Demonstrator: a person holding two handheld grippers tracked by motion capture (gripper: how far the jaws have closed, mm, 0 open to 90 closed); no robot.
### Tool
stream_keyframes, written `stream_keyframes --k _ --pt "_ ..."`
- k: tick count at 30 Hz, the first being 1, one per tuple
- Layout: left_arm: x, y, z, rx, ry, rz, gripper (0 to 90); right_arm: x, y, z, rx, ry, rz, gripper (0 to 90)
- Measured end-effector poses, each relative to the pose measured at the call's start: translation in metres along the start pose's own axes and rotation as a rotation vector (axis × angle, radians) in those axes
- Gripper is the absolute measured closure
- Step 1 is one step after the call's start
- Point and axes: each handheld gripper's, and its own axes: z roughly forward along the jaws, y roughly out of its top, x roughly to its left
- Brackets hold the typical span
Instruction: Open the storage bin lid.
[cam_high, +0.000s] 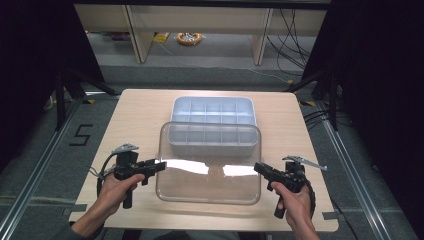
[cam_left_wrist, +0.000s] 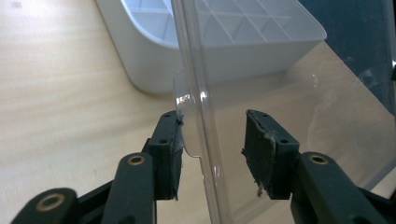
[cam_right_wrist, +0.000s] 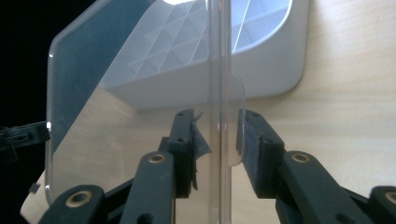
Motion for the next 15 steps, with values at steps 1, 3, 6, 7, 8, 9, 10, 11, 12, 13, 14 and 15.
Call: stream_keyframes --k 1,3,6,7,8,9,10,11,12,13,14,15 --pt "0.001 -0.004 0.0 0.006 0.001 0.0 56.5 0.001 -0.003 0.0 0.002 0.012 0.011 68.3" --pt "0.002 -0.011 0.0 0.017 0.003 -0.007 56.4 0.002 -0.008 0.0 0.004 0.011 0.002 68.4" --pt "0.003 -0.021 0.0 0.027 0.0 -0.015 55.7 0.003 -0.014 -0.002 0.02 0.004 0.001 68.7" --pt "0.003 -0.024 0.0 0.035 -0.003 -0.013 55.7 0.002 -0.017 -0.002 0.025 0.004 -0.001 68.8" --pt "0.004 -0.027 0.0 0.04 -0.006 -0.017 55.8 0.001 -0.019 -0.002 0.028 -0.004 -0.001 68.8" --pt "0.004 -0.029 -0.001 0.043 -0.009 -0.02 55.9 0.0 -0.022 -0.002 0.043 0.007 0.005 68.9" --pt "0.005 -0.032 -0.001 0.046 -0.011 -0.023 55.9 -0.002 -0.024 -0.002 0.032 -0.001 -0.005 68.8" --pt "0.006 -0.034 -0.001 0.048 -0.017 -0.037 55.8 -0.003 -0.027 -0.002 0.041 0.004 -0.003 68.8" --pt "0.006 -0.036 -0.002 0.047 -0.022 -0.047 55.7 -0.003 -0.029 -0.002 0.041 0.002 0.0 68.8" --pt "0.007 -0.039 -0.002 0.052 -0.024 -0.047 55.7 -0.003 -0.031 -0.002 0.045 0.003 0.004 68.8" --pt "0.007 -0.041 -0.002 0.057 -0.021 -0.044 55.7 -0.004 -0.033 -0.001 0.048 -0.001 -0.003 68.8" --pt "0.007 -0.043 -0.002 0.064 -0.018 -0.045 55.7 -0.004 -0.035 0.0 0.051 0.007 0.007 68.8"
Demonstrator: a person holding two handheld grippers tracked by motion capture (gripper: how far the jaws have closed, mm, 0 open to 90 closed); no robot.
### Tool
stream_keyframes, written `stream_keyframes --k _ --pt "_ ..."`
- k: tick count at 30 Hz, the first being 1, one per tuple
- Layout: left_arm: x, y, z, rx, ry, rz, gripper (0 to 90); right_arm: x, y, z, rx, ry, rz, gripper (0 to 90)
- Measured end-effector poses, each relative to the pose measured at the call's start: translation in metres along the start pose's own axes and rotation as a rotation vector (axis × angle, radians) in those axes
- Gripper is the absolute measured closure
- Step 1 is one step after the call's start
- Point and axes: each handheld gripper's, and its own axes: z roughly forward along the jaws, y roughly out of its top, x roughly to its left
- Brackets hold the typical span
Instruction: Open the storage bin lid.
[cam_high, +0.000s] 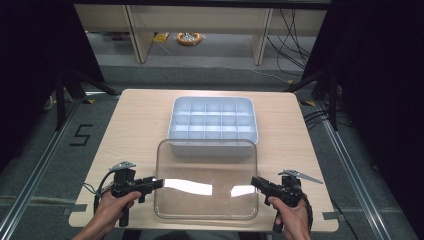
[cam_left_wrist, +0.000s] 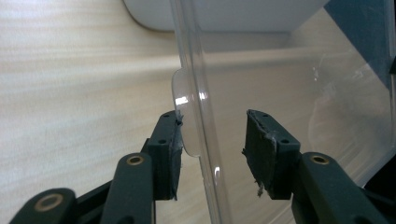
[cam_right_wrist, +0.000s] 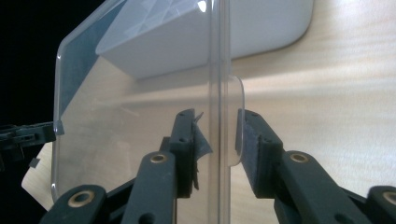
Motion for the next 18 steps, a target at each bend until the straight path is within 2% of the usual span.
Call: stream_keyframes --k 3,7,8,14,15,16,17,18 --pt "0.0 -0.005 0.001 0.005 0.007 0.006 55.7 -0.001 -0.005 0.001 0.011 -0.014 0.019 68.8" --pt "0.001 -0.009 0.002 0.008 0.012 0.019 55.4 -0.005 -0.012 0.003 0.012 0.001 0.0 68.7" --pt "0.0 -0.01 0.003 0.007 0.015 0.025 55.4 -0.006 -0.013 0.003 0.026 -0.01 0.004 68.7" --pt "0.002 -0.015 0.003 0.017 0.015 0.017 55.4 -0.008 -0.021 0.003 0.029 0.0 0.01 68.5" --pt "0.002 -0.016 0.003 0.017 0.015 0.015 55.3 -0.008 -0.022 0.002 0.043 0.004 0.015 68.5" --pt "0.002 -0.016 0.003 0.014 0.017 0.014 55.4 -0.005 -0.023 0.001 0.052 -0.002 0.065 68.4" --pt "0.001 -0.017 0.003 0.013 0.017 0.017 55.3 -0.006 -0.024 0.002 0.043 0.004 0.047 68.2" --pt "0.001 -0.017 0.004 0.014 0.017 0.018 55.3 -0.005 -0.025 0.002 0.052 0.003 0.068 67.9"
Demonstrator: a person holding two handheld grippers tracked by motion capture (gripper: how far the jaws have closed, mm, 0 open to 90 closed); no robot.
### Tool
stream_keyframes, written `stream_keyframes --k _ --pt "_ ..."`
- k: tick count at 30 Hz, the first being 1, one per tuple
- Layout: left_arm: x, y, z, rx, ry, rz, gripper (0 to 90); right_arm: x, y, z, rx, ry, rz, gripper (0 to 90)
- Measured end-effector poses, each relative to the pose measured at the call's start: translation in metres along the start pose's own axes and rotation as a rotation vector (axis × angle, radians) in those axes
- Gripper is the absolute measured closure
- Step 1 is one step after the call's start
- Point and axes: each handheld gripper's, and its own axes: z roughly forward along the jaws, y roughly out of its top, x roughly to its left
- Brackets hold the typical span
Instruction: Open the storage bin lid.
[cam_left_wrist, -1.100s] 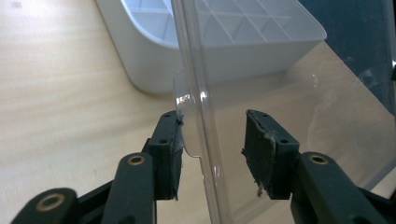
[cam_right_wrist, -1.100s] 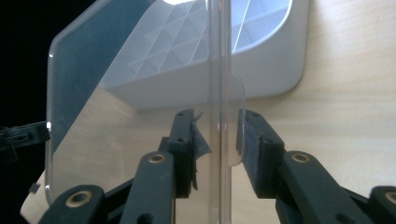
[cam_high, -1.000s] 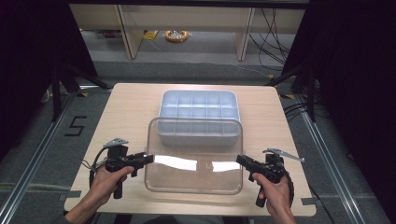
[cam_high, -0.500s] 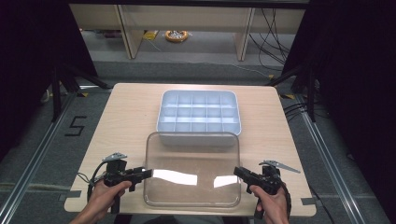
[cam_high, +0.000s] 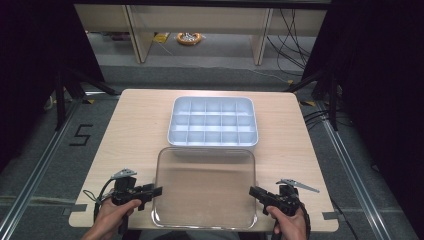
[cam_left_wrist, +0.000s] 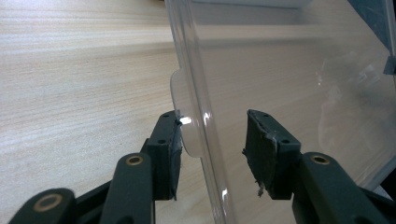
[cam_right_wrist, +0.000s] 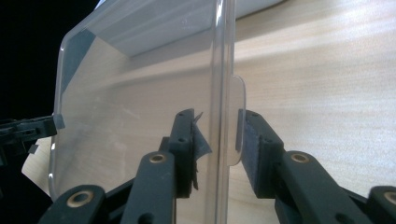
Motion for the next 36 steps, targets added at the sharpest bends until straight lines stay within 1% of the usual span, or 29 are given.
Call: stream_keyframes --k 1,2,3,6,7,8,10,11,13,14,15,16,17,18,19,22,23,24,25,26,27,29,30,31,32,33,34,35,36 --pt "0.0 0.0 0.0 0.003 0.0 0.004 55.2 -0.001 -0.001 0.001 0.001 -0.014 0.0 67.8" --pt "0.0 -0.001 0.001 0.004 0.0 0.001 55.0 -0.006 0.0 0.002 -0.006 -0.002 -0.049 67.7" --pt "0.0 -0.002 0.001 0.009 -0.001 -0.002 54.6 -0.005 -0.001 0.003 -0.001 -0.007 -0.03 67.4" --pt "0.001 -0.005 0.003 0.023 0.0 0.005 53.9 -0.008 -0.002 0.006 0.005 -0.019 -0.045 66.7" --pt "0.001 -0.005 0.004 0.024 -0.001 0.0 53.8 -0.007 -0.003 0.006 0.003 -0.02 -0.021 66.6" --pt "0.002 -0.006 0.004 0.027 -0.001 -0.002 53.8 -0.009 -0.003 0.007 0.01 -0.016 -0.04 66.6" --pt "0.003 -0.006 0.005 0.038 0.001 0.004 53.6 -0.01 -0.003 0.009 0.011 -0.015 -0.04 66.3" --pt "0.004 -0.006 0.006 0.037 0.0 -0.003 53.5 -0.01 -0.003 0.009 0.019 -0.009 -0.034 66.2" --pt "0.004 -0.006 0.008 0.045 0.005 0.0 52.9 -0.006 -0.004 0.008 0.044 -0.007 0.044 66.0" --pt "0.004 -0.006 0.009 0.057 0.007 0.011 51.9 -0.011 -0.003 0.011 0.032 -0.013 -0.01 65.8" --pt "0.004 -0.006 0.01 0.061 0.008 0.011 50.8 -0.009 -0.004 0.012 0.036 -0.016 0.03 65.6" --pt "0.005 -0.006 0.011 0.073 0.01 0.015 49.8 -0.013 -0.003 0.014 0.037 -0.022 -0.013 65.4" --pt "0.004 -0.006 0.012 0.082 0.012 0.012 48.8 -0.007 -0.003 0.012 0.062 -0.009 0.078 65.3" --pt "0.005 -0.006 0.012 0.097 0.017 0.03 48.4 -0.015 -0.002 0.016 0.041 -0.023 -0.016 65.0" --pt "0.006 -0.007 0.012 0.106 0.014 0.038 48.4 -0.015 -0.002 0.018 0.033 -0.013 -0.025 64.8" --pt "0.008 -0.007 0.014 0.112 0.013 0.024 47.9 -0.016 -0.002 0.018 0.053 -0.03 -0.007 64.6" --pt "0.008 -0.006 0.014 0.112 0.013 0.029 47.5 -0.013 -0.003 0.019 0.058 -0.019 0.037 64.4" --pt "0.007 -0.006 0.015 0.102 0.013 0.028 47.3 -0.019 -0.002 0.021 0.042 -0.037 -0.035 64.4" --pt "0.008 -0.006 0.015 0.111 0.015 0.037 47.0 0.001 -0.001 0.013 0.178 -0.042 0.264 64.6" --pt "0.007 -0.006 0.016 0.099 0.014 0.023 46.6 0.007 0.0 0.012 0.212 -0.054 0.343 64.7" --pt "0.009 -0.005 0.015 0.114 0.015 0.042 46.5 0.005 0.0 0.012 0.208 -0.063 0.328 64.8" --pt "0.008 -0.005 0.015 0.102 0.02 0.031 45.5 0.007 0.001 0.012 0.216 -0.062 0.348 64.8" --pt "0.008 -0.005 0.016 0.096 0.019 0.022 44.4 0.005 0.0 0.013 0.197 -0.067 0.32 64.2" --pt "0.009 -0.004 0.015 0.103 0.02 0.034 42.2 0.004 0.001 0.013 0.194 -0.062 0.299 63.1" --pt "0.01 -0.004 0.013 0.101 0.029 0.036 41.6 0.006 0.002 0.013 0.195 -0.056 0.344 62.2" --pt "0.011 -0.003 0.013 0.085 0.029 0.044 41.2 -0.008 -0.001 0.019 0.095 -0.073 0.152 61.0" --pt "0.011 -0.003 0.011 0.081 0.04 0.051 41.1 0.001 0.003 0.015 0.149 -0.082 0.268 58.8" --pt "0.012 -0.002 0.01 0.07 0.04 0.046 40.7 -0.005 0.003 0.016 0.098 -0.083 0.179 55.5" --pt "0.012 -0.001 0.009 0.049 0.034 0.032 40.4 0.001 0.005 0.012 0.137 -0.083 0.273 54.2"
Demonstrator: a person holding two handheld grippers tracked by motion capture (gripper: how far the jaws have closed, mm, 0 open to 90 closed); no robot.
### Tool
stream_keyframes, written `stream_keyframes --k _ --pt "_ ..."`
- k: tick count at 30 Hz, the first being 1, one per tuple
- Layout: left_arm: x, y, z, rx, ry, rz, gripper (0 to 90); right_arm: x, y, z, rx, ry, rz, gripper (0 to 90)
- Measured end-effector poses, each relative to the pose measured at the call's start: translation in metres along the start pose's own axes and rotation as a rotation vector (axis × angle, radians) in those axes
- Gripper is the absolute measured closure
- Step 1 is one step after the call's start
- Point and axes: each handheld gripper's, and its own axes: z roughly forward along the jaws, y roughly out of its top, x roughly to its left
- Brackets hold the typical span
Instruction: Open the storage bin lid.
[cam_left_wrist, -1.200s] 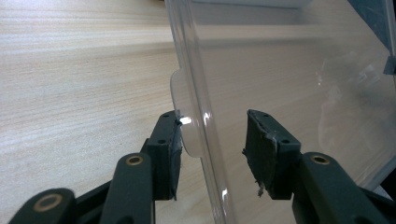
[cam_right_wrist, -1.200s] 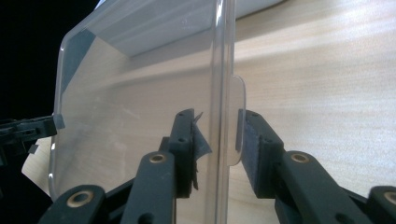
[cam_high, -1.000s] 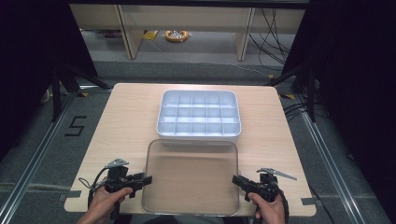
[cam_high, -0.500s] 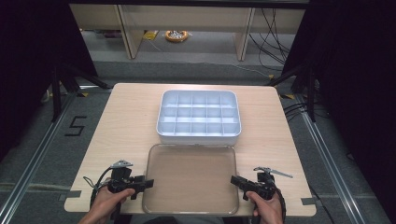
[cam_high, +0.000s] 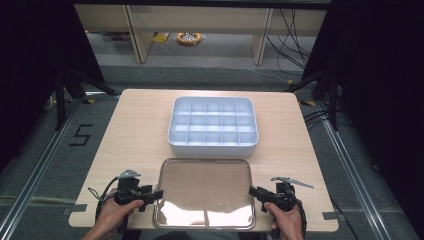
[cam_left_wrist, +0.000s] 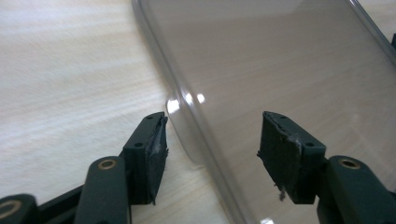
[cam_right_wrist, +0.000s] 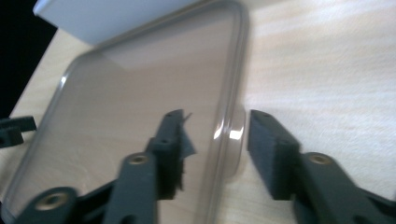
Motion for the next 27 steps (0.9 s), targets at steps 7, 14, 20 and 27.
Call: stream_keyframes --k 7,14,20,27 --pt "0.003 0.002 -0.004 -0.018 -0.015 -0.008 39.0 0.004 0.0 -0.006 -0.012 0.019 -0.025 50.7" --pt "0.004 0.005 -0.006 -0.021 -0.018 0.022 36.6 -0.015 0.011 -0.001 -0.182 -0.01 -0.355 45.0" --pt "0.004 0.006 -0.009 -0.037 -0.01 0.046 33.6 -0.01 0.013 -0.008 -0.212 -0.045 -0.405 37.1" --pt "0.008 0.006 -0.015 -0.041 -0.029 0.054 29.7 -0.006 0.01 -0.013 -0.222 -0.081 -0.448 31.2"
